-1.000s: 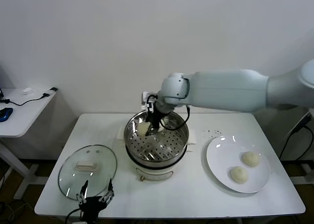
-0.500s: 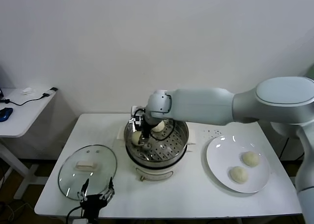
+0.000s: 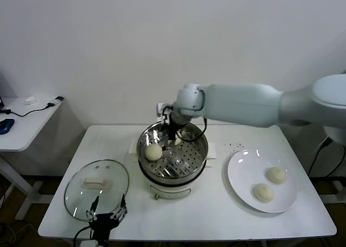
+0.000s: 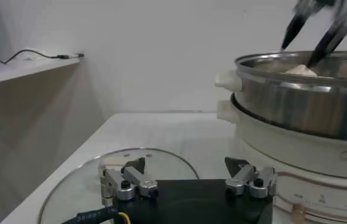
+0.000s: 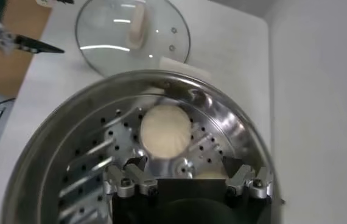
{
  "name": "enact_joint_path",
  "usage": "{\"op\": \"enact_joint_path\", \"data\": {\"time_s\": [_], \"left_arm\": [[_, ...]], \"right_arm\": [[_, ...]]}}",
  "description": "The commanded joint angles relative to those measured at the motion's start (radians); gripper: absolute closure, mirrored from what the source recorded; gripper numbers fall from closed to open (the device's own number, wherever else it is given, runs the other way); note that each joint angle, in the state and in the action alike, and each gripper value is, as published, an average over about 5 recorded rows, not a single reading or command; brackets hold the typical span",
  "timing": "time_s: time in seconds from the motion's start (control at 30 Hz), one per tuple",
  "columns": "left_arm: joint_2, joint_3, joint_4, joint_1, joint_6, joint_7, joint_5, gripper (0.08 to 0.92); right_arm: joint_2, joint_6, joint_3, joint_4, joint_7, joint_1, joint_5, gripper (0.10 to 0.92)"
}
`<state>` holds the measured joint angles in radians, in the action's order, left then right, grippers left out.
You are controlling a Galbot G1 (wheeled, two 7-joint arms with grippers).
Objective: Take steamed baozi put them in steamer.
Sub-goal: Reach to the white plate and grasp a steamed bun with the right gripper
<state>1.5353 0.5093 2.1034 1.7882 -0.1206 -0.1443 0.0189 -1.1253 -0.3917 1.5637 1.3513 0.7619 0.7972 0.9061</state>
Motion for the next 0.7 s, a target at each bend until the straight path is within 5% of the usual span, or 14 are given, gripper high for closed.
{"op": "enact_joint_path", "data": {"time_s": [0.03,0.3,0.7], "left_arm": [[0.001,0.0,0.007,-0.002,-0.006,0.004,-0.002,0.177],[0.004,0.001,0.014,0.001,-0.007,0.008,-0.004,0.177],[0.01,0.011,0.03,0.009,-0.004,0.009,-0.004,0.177]], "right_arm": [[0.292,0.11,0.07,0.096,0.197,0.195,-0.049,0.203],[0.578,0.176,0.317,0.198,0.275,0.267,-0.282,0.203],[0.731,0.16,0.225,0.212,0.232,-0.047,-0.486,0.203]]}}
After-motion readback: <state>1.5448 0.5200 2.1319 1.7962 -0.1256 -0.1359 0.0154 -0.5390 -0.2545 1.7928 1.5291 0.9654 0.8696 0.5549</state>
